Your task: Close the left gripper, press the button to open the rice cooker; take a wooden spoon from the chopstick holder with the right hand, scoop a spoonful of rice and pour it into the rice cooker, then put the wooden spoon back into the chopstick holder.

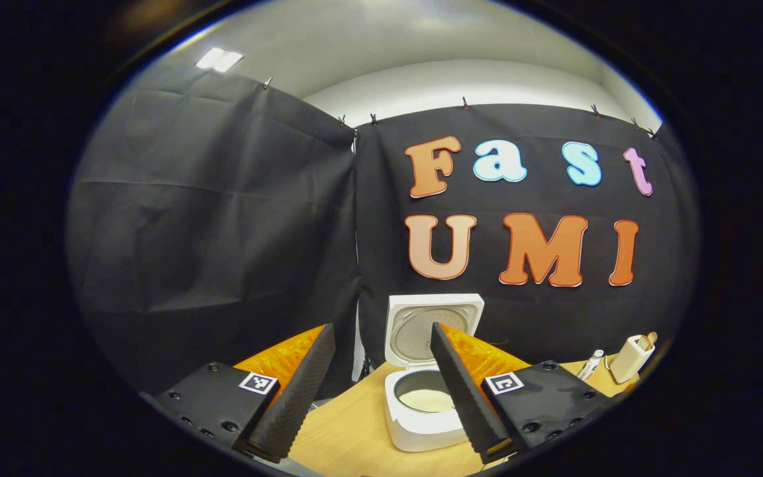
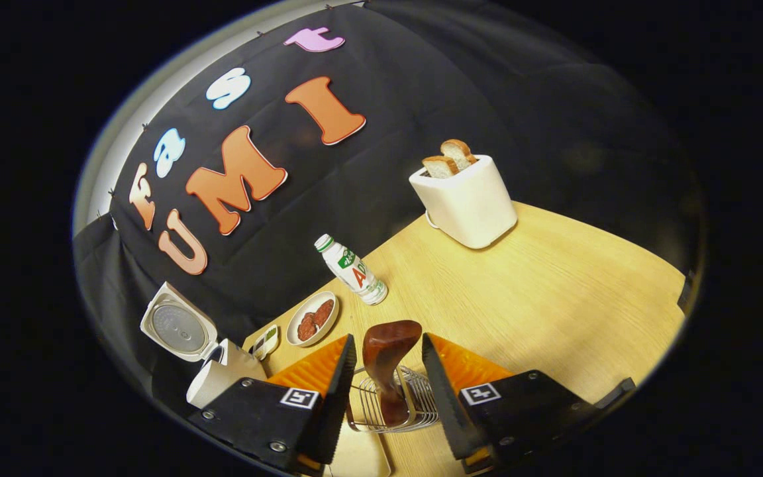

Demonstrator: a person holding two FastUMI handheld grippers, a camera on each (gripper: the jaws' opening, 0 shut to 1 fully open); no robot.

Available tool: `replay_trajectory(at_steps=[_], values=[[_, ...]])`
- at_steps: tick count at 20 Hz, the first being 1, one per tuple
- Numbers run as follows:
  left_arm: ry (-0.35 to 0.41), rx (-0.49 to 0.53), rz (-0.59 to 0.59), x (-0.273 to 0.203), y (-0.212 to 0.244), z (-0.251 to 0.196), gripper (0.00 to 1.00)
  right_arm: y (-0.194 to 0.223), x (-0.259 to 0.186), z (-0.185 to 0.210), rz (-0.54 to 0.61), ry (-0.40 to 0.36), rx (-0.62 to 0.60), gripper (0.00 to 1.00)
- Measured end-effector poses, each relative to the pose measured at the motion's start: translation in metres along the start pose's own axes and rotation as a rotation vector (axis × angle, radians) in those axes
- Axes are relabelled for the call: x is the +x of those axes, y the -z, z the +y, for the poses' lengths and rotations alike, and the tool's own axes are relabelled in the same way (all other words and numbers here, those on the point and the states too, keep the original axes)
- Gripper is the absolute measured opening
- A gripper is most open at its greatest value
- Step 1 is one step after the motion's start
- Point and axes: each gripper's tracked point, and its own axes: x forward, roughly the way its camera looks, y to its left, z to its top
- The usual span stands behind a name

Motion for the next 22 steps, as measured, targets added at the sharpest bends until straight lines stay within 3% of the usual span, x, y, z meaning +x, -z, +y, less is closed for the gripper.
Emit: replay_trajectory(at_steps=[1, 4, 10, 14, 22], values=[[-0.001, 0.003, 0.008, 0.001, 0.003, 0.001, 0.97, -0.001, 0.0, 0.003, 0.007, -0.007, 0.029, 0.59], [-0.003, 0.018, 0.016, 0.0, 0.006, 0.004, 0.97, -0.001, 0.0, 0.006, 0.005, -0.017, 0.045, 0.27], [0.009, 0.015, 0.021, 0.01, 0.009, 0.007, 0.98, -0.003, 0.004, 0.005, -0.017, 0.02, 0.05, 0.11], [0.026, 0.013, 0.023, 0.018, 0.01, 0.008, 0.98, -0.015, -0.004, 0.02, -0.055, 0.033, -0.012, 0.04], [0.091, 0.035, 0.013, 0.04, 0.012, 0.008, 0.98, -0.055, -0.046, 0.062, -0.167, 0.051, -0.168, 0.04]])
